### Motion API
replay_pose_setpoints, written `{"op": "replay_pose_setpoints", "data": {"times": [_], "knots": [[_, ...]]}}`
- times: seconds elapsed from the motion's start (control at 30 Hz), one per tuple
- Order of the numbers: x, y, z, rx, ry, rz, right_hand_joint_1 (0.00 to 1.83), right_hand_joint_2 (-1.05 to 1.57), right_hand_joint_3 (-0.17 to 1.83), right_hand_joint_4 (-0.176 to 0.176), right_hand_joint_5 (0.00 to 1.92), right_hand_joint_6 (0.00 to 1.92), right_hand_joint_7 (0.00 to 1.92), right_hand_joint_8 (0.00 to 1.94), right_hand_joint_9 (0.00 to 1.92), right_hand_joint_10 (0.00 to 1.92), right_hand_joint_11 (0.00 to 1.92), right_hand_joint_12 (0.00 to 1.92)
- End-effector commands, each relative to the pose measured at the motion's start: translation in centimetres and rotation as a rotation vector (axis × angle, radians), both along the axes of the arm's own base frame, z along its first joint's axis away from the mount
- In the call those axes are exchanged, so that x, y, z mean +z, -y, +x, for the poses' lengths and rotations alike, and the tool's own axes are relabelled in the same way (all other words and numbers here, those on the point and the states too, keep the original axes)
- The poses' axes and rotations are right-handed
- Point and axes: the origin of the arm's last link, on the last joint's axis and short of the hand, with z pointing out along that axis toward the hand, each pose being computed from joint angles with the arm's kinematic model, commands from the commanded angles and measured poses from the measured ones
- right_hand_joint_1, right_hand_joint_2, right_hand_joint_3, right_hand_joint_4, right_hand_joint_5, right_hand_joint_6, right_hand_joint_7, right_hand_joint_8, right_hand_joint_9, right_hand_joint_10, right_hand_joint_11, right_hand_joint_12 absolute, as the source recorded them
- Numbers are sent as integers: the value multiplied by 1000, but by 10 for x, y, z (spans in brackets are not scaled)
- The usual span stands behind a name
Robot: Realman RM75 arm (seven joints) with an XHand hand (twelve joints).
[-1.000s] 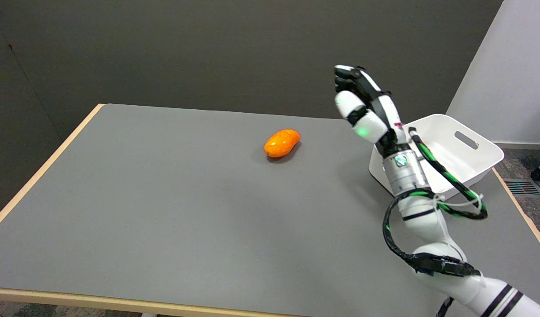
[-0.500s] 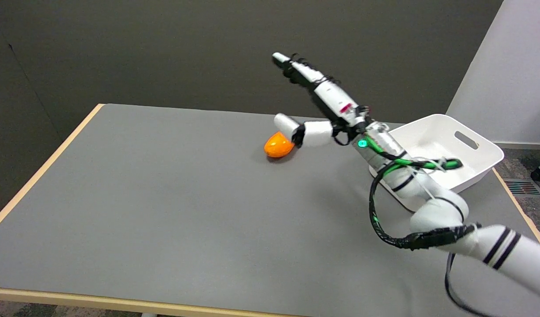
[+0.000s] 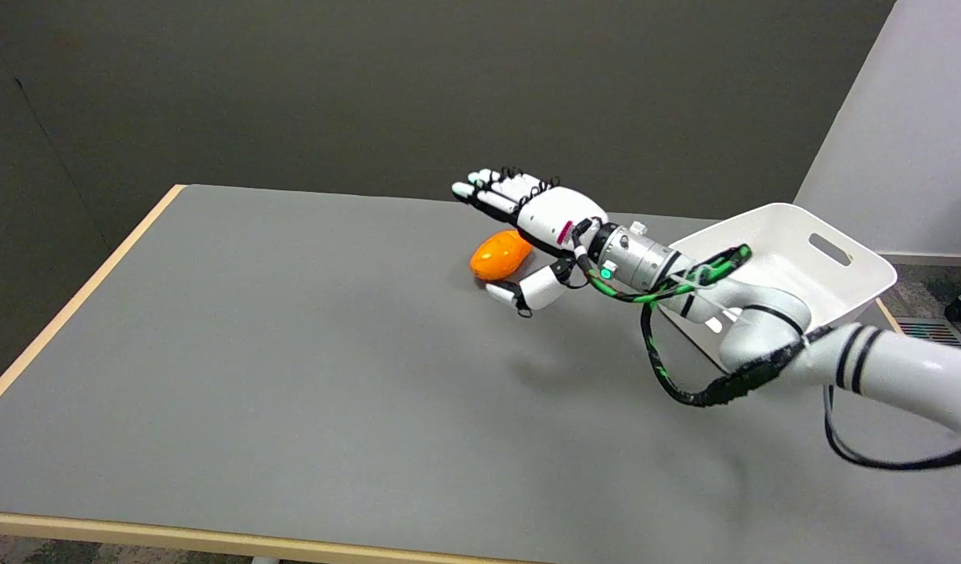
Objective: Pick up mango.
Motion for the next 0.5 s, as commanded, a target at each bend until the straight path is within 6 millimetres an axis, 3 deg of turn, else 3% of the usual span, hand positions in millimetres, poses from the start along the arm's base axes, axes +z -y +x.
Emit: {"op": "replay_pose_setpoints", "data": {"times": [0.03, 0.2, 0.3, 0.5], "knots": [[66, 55, 9, 136, -559, -63, 566, 570, 909, 55, -1, -1, -1, -1, -1, -1, -1, 572], [73, 56, 22, 175, -569, -81, 541, 617, 864, 48, -1, -1, -1, -1, -1, -1, -1, 543], [73, 56, 26, 185, -579, -74, 540, 578, 934, 50, -1, -1, -1, -1, -1, -1, -1, 560], [62, 56, 20, 177, -622, -16, 531, 589, 950, 50, -1, -1, -1, -1, -1, -1, -1, 586]]}}
